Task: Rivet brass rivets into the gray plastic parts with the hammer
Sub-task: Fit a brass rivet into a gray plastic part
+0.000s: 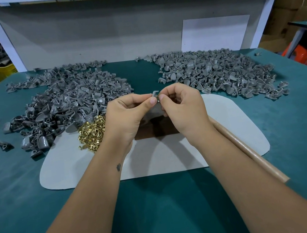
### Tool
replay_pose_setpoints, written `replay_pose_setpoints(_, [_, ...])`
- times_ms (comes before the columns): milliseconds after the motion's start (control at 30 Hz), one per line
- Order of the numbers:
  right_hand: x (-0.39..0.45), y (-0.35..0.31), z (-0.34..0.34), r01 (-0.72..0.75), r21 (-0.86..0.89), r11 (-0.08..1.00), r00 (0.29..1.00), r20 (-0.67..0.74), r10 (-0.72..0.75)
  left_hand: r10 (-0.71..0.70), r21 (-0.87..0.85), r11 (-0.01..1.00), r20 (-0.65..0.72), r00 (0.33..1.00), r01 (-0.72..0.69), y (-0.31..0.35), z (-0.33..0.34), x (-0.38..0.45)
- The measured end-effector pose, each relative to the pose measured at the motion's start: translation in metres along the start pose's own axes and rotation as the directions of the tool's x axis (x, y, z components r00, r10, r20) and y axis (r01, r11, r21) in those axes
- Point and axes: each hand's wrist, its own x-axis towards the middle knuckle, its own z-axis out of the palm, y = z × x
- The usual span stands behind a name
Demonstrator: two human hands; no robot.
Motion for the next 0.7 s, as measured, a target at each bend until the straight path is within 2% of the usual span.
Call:
replay_pose_setpoints(233, [0.003,-0.001,-0.004,-0.058,0.026,0.998,0.997,0.059,0.057,0.025,0.015,1.0,0.045,0.999,-0.026,0.002,0.001,-0.002])
replay_pose_setpoints(533, [0.007,-0.008,-0.013,-0.173,0.057,0.983,0.969,0.186,0.16,0.074,0.204,0.975,0.096,0.993,-0.093,0.008,-0.002,0.0])
replay_pose_setpoints(700, [0.007,-0.009,-0.015,-0.148,0.003,0.989,0.97,0.196,0.144,0.056,0.226,0.971,0.11,0.992,-0.08,0.01,-0.003,0.0])
